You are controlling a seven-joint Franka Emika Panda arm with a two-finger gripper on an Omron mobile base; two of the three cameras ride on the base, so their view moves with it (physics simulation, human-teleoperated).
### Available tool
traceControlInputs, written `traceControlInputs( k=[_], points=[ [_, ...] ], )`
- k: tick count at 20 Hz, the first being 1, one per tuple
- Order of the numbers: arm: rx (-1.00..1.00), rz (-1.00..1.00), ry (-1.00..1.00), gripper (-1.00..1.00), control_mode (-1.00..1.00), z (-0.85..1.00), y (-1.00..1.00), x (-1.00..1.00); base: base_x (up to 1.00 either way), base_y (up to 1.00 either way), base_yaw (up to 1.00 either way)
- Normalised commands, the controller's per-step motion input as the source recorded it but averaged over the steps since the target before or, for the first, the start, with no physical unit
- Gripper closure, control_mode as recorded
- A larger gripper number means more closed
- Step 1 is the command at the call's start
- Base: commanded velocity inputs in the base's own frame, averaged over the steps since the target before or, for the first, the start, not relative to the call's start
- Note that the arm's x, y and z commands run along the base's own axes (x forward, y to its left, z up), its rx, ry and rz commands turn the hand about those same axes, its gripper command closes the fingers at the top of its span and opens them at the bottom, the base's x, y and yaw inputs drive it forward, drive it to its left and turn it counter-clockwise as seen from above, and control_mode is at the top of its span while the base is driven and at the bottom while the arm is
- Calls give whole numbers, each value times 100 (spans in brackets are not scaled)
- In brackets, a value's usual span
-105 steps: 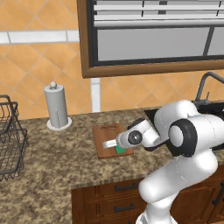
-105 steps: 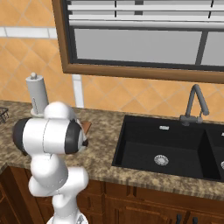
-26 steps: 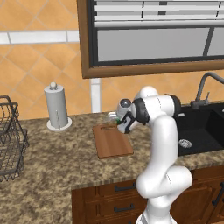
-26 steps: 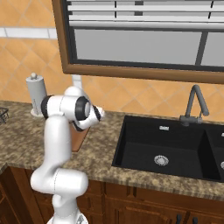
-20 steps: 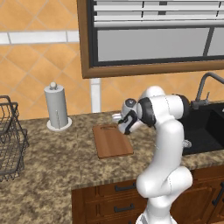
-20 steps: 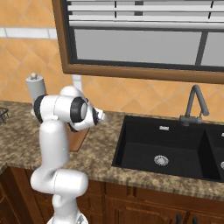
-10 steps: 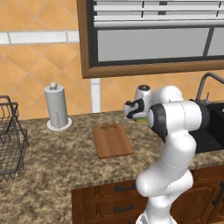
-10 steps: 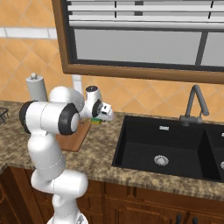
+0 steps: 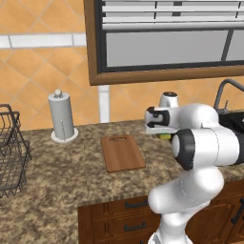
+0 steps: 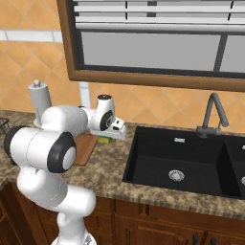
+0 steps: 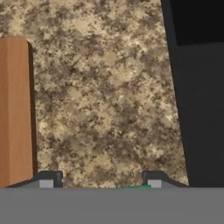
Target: Pick up the sponge from the counter and clean the cutting board by briefly scrubbing or pressing down on the cutting board. Once finished, release the sponge.
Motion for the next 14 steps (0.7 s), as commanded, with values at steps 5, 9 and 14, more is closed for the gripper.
traceControlInputs(
  k=[5,9,14],
  points=[
    [0,0,5,100,-100,-12,0,-71,0,0,0],
    [0,0,0,100,-100,-33,0,-22,0,0,0],
    [0,0,0,100,-100,-32,0,0,0,0,0]
  ],
)
